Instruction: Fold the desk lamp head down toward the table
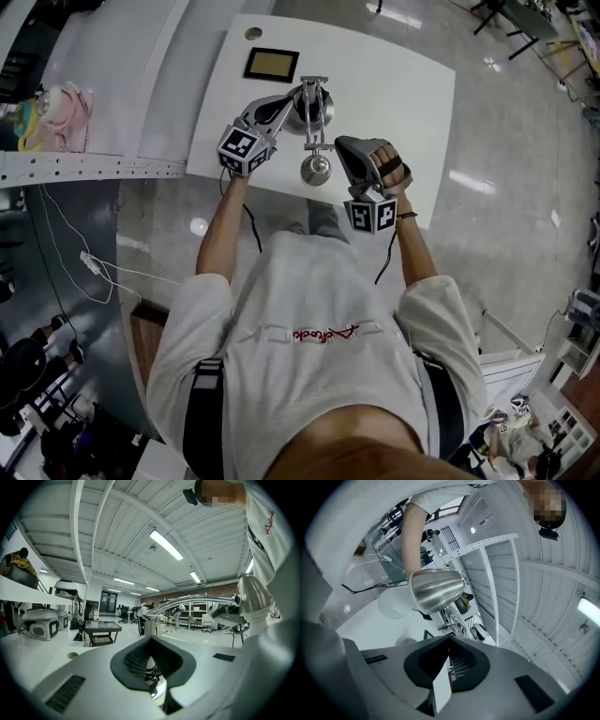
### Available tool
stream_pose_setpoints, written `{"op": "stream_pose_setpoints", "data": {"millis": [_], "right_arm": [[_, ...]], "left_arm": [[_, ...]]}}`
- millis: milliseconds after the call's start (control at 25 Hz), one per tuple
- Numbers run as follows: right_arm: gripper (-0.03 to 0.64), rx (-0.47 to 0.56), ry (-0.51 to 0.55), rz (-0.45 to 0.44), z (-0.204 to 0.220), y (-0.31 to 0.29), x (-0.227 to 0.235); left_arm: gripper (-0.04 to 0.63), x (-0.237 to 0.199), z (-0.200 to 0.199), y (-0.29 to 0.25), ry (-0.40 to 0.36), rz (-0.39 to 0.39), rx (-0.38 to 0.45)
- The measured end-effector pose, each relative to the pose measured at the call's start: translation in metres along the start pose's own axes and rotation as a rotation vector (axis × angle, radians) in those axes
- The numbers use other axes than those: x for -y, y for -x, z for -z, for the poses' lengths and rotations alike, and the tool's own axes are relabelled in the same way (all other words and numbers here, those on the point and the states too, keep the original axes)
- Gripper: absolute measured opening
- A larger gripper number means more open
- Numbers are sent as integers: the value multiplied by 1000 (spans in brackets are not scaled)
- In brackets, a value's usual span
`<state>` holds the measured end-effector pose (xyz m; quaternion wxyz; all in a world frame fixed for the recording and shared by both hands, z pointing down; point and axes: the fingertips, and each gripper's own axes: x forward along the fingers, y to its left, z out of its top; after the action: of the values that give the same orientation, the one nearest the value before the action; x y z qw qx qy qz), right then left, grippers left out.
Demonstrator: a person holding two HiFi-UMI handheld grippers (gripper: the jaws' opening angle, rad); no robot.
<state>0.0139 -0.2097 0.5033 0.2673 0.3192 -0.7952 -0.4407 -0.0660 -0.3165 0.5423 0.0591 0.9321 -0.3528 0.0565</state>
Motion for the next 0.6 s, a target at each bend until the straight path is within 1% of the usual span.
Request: {"op": "stream_pose_setpoints", "data": {"millis": [40, 120, 280, 360, 520, 600], "right_arm": [[29, 1, -24, 3, 0, 0, 0], [29, -3, -112, 18, 1, 0, 5], [29, -17, -386, 66, 5, 5, 18], [29, -14, -556, 105, 9, 8, 26], [29, 7, -969, 148, 19, 15, 36], [28, 36, -1131, 172, 28, 20, 38]], "left_arm": [[23, 1, 0, 1, 0, -1, 1], [23, 3, -1, 2, 4, -1, 5], [23, 9, 0, 9, 17, -7, 10], [23, 11, -2, 12, 19, -15, 17], [23, 22, -9, 19, 4, -22, 30], [23, 28, -13, 23, -1, -22, 37]]}}
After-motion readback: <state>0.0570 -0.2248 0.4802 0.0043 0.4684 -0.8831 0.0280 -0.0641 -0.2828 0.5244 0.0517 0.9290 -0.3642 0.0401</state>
